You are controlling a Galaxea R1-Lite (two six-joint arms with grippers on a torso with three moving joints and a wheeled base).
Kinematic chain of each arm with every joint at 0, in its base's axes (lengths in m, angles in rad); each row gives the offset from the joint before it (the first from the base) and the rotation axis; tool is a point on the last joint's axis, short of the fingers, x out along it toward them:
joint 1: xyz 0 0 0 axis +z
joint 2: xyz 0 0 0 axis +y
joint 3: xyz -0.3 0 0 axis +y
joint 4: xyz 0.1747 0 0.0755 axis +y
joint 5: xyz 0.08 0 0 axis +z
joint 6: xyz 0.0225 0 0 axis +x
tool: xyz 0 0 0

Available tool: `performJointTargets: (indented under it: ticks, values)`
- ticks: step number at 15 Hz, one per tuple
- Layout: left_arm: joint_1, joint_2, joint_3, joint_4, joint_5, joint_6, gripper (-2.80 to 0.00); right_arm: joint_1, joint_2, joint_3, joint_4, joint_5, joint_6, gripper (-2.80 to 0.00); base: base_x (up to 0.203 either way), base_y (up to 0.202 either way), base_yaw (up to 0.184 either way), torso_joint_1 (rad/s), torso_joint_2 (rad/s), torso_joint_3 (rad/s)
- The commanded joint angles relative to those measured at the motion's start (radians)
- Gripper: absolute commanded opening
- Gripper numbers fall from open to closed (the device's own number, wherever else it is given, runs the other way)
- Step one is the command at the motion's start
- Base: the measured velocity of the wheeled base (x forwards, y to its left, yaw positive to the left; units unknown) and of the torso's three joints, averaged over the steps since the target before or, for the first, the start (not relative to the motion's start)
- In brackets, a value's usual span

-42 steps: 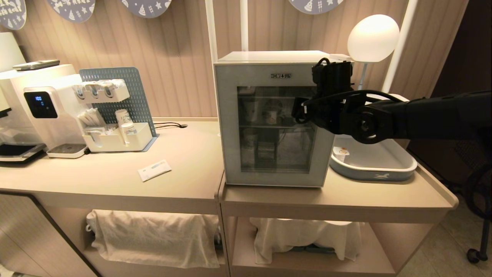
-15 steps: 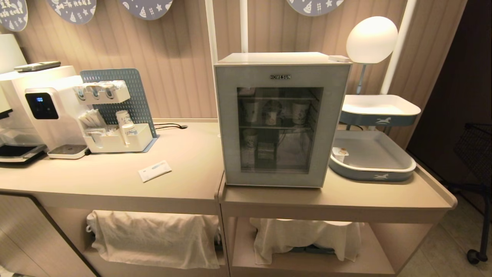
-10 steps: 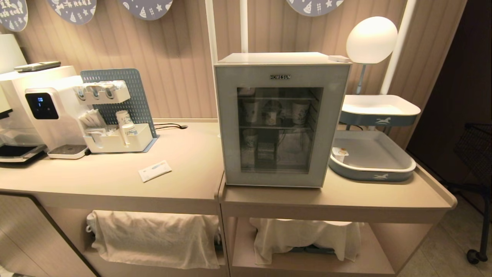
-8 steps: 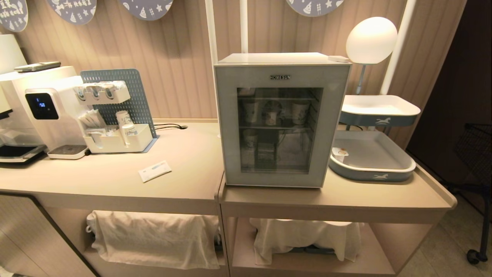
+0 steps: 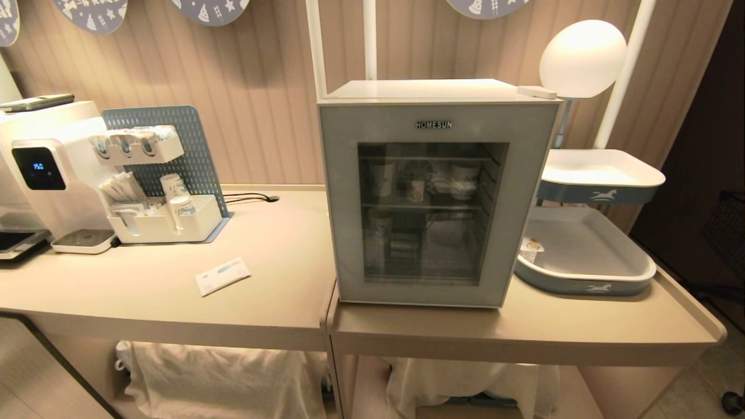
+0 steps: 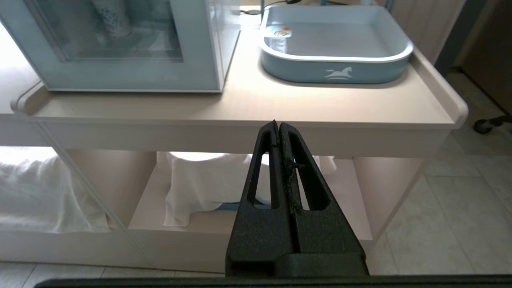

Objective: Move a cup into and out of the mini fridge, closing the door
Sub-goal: Open the freezer door

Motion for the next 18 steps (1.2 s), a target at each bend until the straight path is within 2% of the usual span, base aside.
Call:
performJointTargets:
  ticks: [1,3,5,6,8,10,11,14,18]
  values:
    - [0.002,0.000,0.000,-0.001,0.002,0.007,-2.80,0.000,0.002,0.000,0.001,0.000,0.000,-2.80,0.000,0.000,0.000,0.000,0.00,0.000]
    - [0.000,0.001,-0.026,-0.008,0.004,0.011,-2.80,0.000,0.002,0.000,0.001,0.000,0.000,-2.80,0.000,0.000,0.000,0.000,0.00,0.000]
    - [0.000,0.011,-0.198,0.068,0.027,0.017,-2.80,0.000,0.002,0.000,0.001,0.000,0.000,-2.80,0.000,0.000,0.000,0.000,0.00,0.000]
    - [0.000,0.022,-0.332,0.146,0.038,0.018,-2.80,0.001,0.002,0.000,0.001,0.000,0.000,-2.80,0.000,0.000,0.000,0.000,0.00,0.000]
    - [0.000,0.098,-0.702,0.376,0.055,-0.001,-2.80,0.000,0.002,0.000,0.001,0.000,0.000,-2.80,0.000,0.000,0.000,0.000,0.00,0.000]
    - [0.000,0.255,-1.017,0.552,0.075,-0.049,-2.80,0.000,0.002,0.000,0.001,0.000,0.000,-2.80,0.000,0.000,0.000,0.000,0.00,0.000]
    - [0.000,0.383,-1.135,0.614,0.088,-0.072,-2.80,0.000,0.002,0.000,0.001,0.000,0.000,-2.80,0.000,0.000,0.000,0.000,0.00,0.000]
    - [0.000,0.734,-1.288,0.692,0.089,-0.115,-2.80,0.000,0.002,0.000,0.001,0.000,0.000,-2.80,0.000,0.000,0.000,0.000,0.00,0.000]
    - [0.001,1.176,-1.396,0.651,-0.028,-0.136,-2.80,0.000,0.002,0.000,0.001,0.000,-0.002,-2.80,0.000,0.000,0.000,0.000,0.00,0.000]
